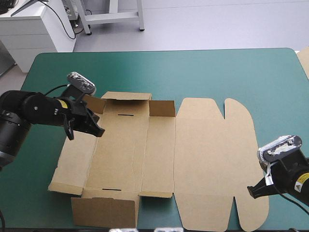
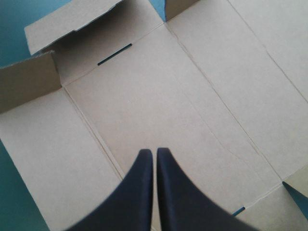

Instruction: Fold the box

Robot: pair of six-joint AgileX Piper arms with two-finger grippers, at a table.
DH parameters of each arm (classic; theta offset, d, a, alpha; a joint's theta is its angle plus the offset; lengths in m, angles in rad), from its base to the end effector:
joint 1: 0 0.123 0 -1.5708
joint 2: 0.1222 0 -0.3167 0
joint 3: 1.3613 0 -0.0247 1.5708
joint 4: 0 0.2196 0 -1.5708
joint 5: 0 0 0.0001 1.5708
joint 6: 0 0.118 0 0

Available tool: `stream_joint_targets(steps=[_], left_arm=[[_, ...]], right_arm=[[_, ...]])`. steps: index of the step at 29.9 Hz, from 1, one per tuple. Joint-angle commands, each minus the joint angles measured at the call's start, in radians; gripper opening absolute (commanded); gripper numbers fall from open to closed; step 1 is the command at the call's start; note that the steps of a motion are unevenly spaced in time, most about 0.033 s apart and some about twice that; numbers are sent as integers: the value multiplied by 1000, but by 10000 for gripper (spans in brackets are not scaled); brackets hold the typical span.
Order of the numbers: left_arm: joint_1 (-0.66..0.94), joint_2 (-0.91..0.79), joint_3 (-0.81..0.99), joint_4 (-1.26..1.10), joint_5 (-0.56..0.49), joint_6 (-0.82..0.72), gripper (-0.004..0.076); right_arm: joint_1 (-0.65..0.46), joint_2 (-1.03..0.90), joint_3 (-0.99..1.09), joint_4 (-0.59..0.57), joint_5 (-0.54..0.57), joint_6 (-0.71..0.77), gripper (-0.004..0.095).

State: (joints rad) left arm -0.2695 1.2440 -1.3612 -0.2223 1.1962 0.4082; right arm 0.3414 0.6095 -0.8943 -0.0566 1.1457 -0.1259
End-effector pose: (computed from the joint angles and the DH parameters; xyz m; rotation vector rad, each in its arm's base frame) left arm 0.1956 -0.0792 0.4057 0.8206 2.4039 -0.2416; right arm 0.0437 0.0091 0.3551 -0.5443 2.2787 0.0346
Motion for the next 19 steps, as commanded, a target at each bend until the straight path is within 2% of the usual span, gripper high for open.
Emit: stream_joint_targets(steps=[1, 5, 12, 19], left_arm=[[161, -18, -39, -166, 41, 98, 18], [388, -23, -39, -350, 95, 192, 18], [686, -14, -39, -405, 95, 209, 18], [837, 7, 13, -376, 95, 229, 18]], right_arm=[[-7, -10, 4, -9, -53, 7, -21], [-7, -10, 23, -13, -65, 5, -21], [-7, -10, 23, -17, -75, 3, -20], [-7, -10, 23, -17, -104, -4, -21]])
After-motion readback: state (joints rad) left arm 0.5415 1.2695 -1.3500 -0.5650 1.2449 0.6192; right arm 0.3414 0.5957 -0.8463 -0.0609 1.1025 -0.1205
